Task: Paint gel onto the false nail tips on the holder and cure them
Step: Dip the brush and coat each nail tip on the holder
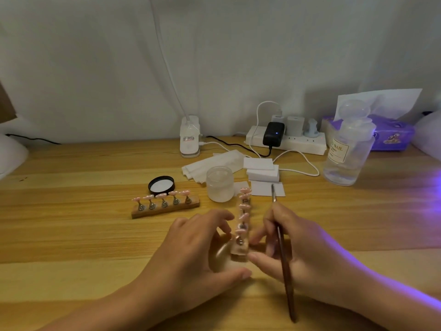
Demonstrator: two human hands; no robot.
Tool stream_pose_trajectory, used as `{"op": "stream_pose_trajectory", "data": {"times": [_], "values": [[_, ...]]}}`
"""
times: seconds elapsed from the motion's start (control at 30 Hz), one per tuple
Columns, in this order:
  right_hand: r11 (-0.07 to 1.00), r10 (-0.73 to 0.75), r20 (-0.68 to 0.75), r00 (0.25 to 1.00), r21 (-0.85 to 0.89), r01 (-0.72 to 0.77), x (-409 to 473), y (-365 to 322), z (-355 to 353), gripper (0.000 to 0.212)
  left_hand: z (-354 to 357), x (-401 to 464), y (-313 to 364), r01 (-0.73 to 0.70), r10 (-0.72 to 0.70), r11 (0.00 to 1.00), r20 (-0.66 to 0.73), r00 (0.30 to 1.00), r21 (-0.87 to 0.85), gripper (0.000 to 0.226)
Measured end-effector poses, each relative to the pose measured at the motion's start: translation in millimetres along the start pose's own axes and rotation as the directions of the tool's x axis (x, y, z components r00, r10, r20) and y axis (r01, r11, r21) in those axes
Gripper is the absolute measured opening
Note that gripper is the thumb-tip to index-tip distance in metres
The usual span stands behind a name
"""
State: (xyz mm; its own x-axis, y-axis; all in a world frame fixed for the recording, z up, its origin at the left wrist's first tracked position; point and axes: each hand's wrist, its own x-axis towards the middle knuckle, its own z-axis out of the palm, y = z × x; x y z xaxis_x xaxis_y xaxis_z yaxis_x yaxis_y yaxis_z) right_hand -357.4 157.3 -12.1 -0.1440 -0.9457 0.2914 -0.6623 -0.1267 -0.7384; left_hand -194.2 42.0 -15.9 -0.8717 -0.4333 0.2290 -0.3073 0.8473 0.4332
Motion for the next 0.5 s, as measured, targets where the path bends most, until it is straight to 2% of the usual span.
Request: {"op": "stream_pose_trajectory", "data": {"times": [0.13,0.23,0.33,0.43,0.5], "values": [[0.999,-0.054,-0.026,0.998,-0.004,0.054,-1.3,-1.2,1.5,0.027,-1.7,6.2,-0.9,0.085,-0.086,0.996,-0.042,0.995,-0.023,0.065],[0.998,-0.024,-0.173,0.985,0.052,0.034,-0.4,1.7,-1.9,0.012,-1.0,9.8,-2.4,0.099,-0.105,0.991,-0.065,0.992,-0.088,0.053],[0.982,0.014,-0.296,0.955,0.182,0.041,3.6,6.6,-5.5,0.015,-6.2,12.8,-9.0,0.083,-0.088,0.989,-0.037,0.995,-0.125,0.047],[0.966,-0.035,-0.342,0.939,0.229,0.12,11.1,5.6,-15.4,0.039,-13.7,16.4,-20.6,0.05,-0.056,0.982,-0.029,0.998,-0.184,0.049],[0.951,-0.034,-0.374,0.927,0.272,0.145,22.2,-0.7,-23.9,0.043,-14.6,18.6,-26.9,0.015,-0.029,0.979,-0.069,0.997,-0.201,0.05]]}}
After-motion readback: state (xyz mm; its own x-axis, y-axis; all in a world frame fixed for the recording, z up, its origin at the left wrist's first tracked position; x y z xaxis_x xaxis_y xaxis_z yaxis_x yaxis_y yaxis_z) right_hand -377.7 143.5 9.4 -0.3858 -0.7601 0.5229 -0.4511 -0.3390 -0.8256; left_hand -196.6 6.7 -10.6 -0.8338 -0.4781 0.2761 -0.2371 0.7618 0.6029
